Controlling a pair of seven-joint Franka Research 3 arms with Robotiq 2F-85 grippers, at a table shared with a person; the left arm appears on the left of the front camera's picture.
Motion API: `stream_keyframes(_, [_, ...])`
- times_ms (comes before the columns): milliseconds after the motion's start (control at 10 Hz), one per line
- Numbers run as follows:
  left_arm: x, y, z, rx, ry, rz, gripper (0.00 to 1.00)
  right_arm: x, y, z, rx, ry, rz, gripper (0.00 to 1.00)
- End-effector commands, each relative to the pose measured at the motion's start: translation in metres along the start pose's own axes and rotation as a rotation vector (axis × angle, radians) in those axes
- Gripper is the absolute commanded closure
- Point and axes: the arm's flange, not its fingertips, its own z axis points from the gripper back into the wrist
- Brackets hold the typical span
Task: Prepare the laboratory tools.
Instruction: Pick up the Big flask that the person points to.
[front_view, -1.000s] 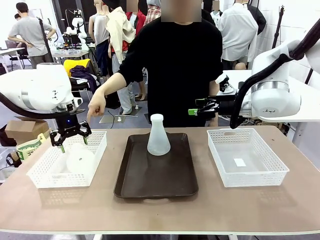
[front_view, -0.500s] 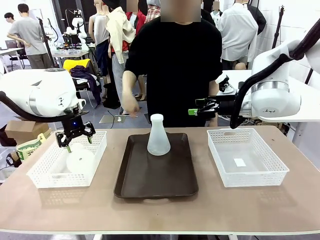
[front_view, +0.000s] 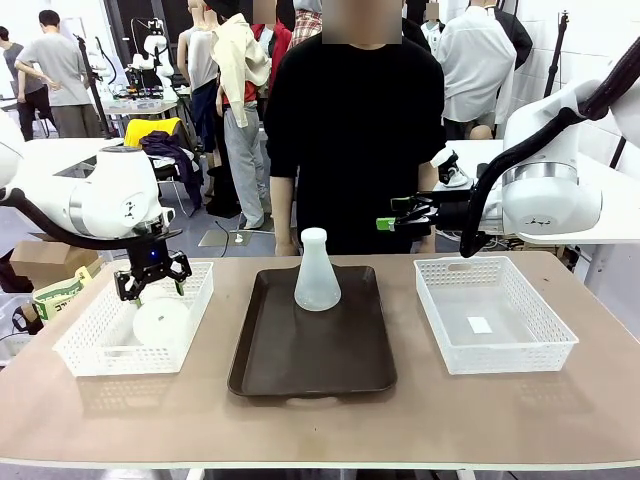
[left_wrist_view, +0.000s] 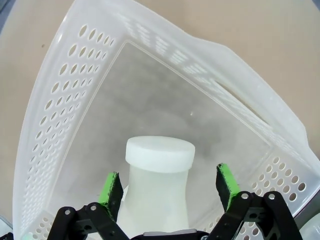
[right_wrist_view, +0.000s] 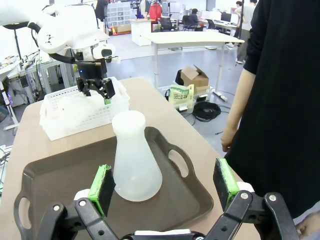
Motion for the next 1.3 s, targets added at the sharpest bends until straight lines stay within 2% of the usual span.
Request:
stream_keyframes(0, [0.0070,-0.0060,-0.0005,0.030,-0.025,0.009,0.11,0.0001,0.0005,0.0003,0.002,0.008,-0.008,0.00])
stream_keyframes(600, [0.0134,-0.0061,-0.0013,0.097,0.019,0.007,0.94,0.0001,0.0005,0.0003,0.002,0.008,-0.008,0.00])
stream_keyframes(700, [0.0145,-0.0054,-0.0006,0.101,0.020,0.010,1.00,0.0001,0.0005,0.0003,0.002,0.008,-0.008,0.00])
stream_keyframes(1200, [0.0093,-0.0003,-0.0022,0.066,0.037,0.002,1.00,0.0001,0.0005,0.0003,0.002,0.008,-0.008,0.00])
